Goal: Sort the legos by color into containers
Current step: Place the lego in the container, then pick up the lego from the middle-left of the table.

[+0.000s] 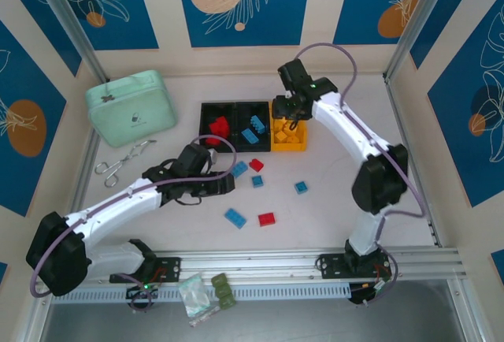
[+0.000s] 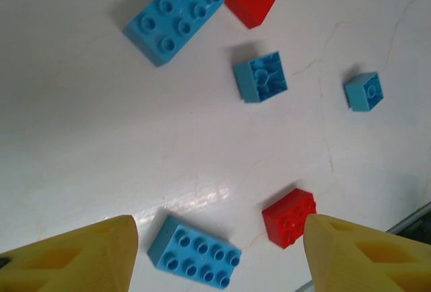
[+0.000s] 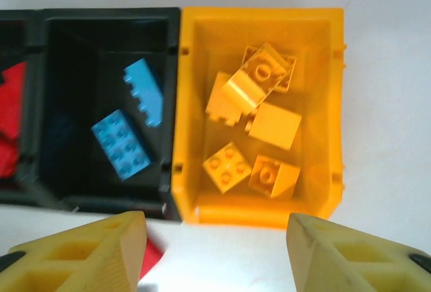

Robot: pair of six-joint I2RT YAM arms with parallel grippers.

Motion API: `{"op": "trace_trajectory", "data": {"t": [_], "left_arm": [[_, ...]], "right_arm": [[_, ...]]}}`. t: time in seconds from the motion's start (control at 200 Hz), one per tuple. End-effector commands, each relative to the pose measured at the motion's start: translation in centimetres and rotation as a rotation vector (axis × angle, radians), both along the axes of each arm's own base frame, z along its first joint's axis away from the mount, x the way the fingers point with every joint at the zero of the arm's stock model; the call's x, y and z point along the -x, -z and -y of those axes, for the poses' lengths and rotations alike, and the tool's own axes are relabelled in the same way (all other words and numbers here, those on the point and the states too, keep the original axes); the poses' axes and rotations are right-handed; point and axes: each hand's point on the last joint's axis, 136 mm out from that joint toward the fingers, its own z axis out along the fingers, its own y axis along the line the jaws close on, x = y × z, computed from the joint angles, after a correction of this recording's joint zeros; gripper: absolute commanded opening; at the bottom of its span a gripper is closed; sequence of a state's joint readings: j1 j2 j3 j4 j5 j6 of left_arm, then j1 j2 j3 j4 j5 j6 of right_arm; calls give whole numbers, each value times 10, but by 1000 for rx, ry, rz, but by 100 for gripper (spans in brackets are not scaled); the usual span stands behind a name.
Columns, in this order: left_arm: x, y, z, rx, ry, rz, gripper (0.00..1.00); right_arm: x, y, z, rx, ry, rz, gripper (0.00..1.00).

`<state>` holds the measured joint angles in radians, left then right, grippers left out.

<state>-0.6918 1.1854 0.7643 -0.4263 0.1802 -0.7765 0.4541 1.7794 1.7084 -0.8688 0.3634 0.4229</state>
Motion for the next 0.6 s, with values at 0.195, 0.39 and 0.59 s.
{"op": "trace_trajectory", "data": {"t": [0.195, 0.39, 0.59], "left_arm": [[47, 19, -3, -55, 138, -96, 69], [68, 34, 1, -99, 148, -178, 74], [89, 53, 26, -21, 160, -309, 78]], "right_arm": [[81, 17, 4, -159, -42, -54, 58], [137, 42, 19, -219, -22, -118, 59], [167, 61, 42, -230, 44, -140, 60]]}}
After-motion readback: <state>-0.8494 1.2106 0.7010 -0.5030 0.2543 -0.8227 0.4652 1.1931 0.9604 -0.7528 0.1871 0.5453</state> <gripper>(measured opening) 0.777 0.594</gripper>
